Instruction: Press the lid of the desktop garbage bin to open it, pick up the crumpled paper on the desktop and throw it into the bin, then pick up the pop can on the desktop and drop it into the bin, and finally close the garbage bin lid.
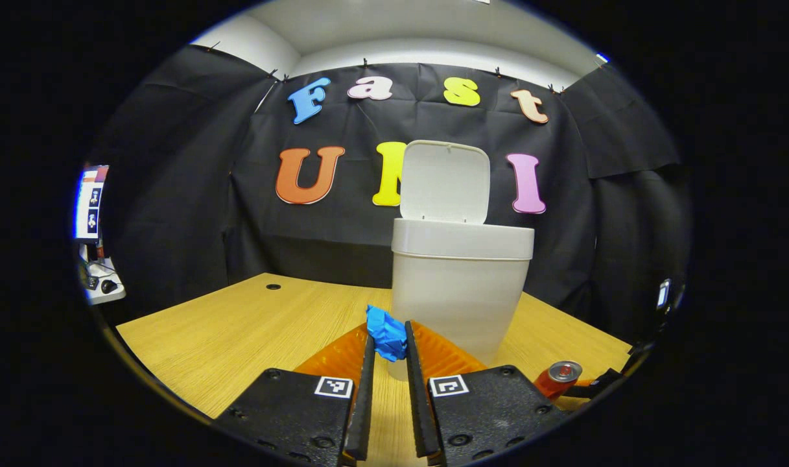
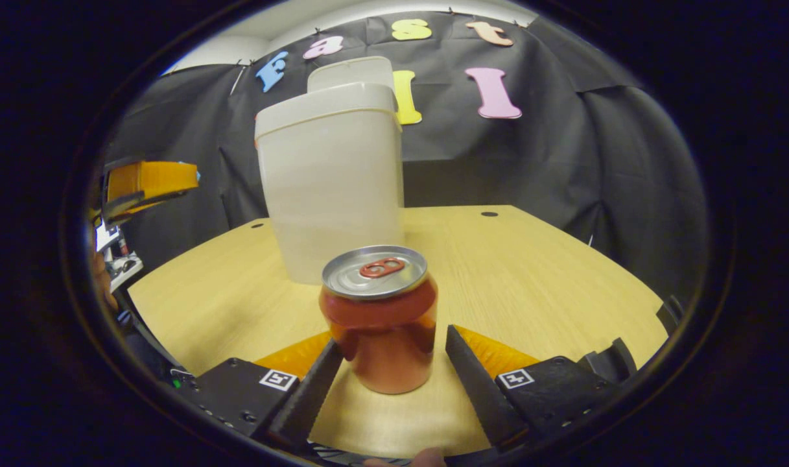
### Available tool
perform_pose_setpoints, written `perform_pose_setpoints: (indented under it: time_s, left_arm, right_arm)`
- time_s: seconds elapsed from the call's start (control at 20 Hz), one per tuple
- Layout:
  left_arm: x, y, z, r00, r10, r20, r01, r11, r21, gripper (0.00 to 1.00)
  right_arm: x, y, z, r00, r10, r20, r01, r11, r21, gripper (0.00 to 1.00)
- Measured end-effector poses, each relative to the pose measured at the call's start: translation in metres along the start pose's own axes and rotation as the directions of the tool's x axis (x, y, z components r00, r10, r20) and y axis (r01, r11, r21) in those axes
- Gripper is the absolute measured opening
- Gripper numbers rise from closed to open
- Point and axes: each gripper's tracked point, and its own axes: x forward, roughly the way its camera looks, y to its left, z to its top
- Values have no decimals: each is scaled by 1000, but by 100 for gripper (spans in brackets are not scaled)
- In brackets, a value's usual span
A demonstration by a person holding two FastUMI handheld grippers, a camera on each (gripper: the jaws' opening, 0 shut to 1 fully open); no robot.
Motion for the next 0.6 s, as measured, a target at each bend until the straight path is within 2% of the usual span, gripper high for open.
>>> perform_pose_setpoints:
  time_s: [0.35, 0.5, 0.55, 0.6]
  left_arm:
    - [10, -2, 55, 994, -5, 105, 2, 1000, 27, 29]
    - [17, -5, 71, 992, -17, 124, 12, 999, 35, 29]
    - [21, -7, 74, 992, -22, 126, 18, 999, 36, 29]
    - [27, -8, 79, 991, -29, 128, 25, 999, 33, 29]
  right_arm:
    - [7, 1, -12, 998, 3, -55, -3, 1000, 9, 95]
    - [7, 2, -9, 998, 6, -57, -5, 1000, 17, 91]
    - [6, 1, -8, 999, 10, -53, -9, 1000, 17, 84]
    - [6, 1, -5, 999, 15, -47, -14, 1000, 22, 84]
